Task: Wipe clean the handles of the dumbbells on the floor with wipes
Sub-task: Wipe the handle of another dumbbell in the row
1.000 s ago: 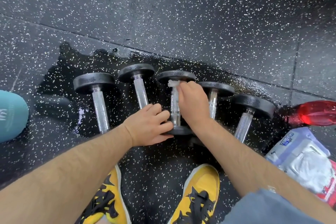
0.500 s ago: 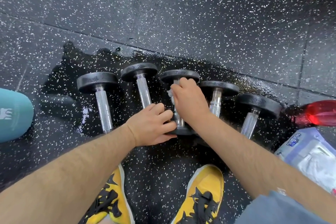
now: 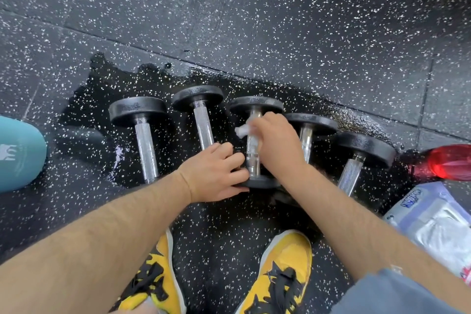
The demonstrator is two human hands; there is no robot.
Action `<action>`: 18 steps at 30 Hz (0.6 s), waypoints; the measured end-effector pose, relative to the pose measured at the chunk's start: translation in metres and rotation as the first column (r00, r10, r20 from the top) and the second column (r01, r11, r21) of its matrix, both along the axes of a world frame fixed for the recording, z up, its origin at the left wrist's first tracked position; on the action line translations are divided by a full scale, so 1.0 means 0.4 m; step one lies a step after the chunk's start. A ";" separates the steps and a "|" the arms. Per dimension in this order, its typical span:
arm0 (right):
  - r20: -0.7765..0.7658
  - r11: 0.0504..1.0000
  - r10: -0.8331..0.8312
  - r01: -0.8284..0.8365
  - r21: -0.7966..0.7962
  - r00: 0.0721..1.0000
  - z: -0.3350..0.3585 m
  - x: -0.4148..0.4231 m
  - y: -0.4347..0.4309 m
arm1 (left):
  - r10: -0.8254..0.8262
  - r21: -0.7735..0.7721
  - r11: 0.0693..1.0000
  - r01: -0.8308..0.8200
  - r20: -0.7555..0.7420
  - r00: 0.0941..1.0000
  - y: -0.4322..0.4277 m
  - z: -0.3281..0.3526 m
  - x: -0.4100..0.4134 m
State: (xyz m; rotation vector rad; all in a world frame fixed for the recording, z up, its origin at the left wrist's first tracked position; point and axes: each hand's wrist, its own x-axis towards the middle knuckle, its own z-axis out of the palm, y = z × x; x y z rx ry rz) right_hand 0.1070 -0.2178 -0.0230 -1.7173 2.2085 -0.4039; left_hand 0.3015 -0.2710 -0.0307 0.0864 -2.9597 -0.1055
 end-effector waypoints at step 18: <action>0.463 0.885 -0.442 0.289 0.365 0.768 0.063 -0.012 0.037 | -0.009 0.021 1.000 0.009 0.012 1.000 -0.006 0.000 -0.001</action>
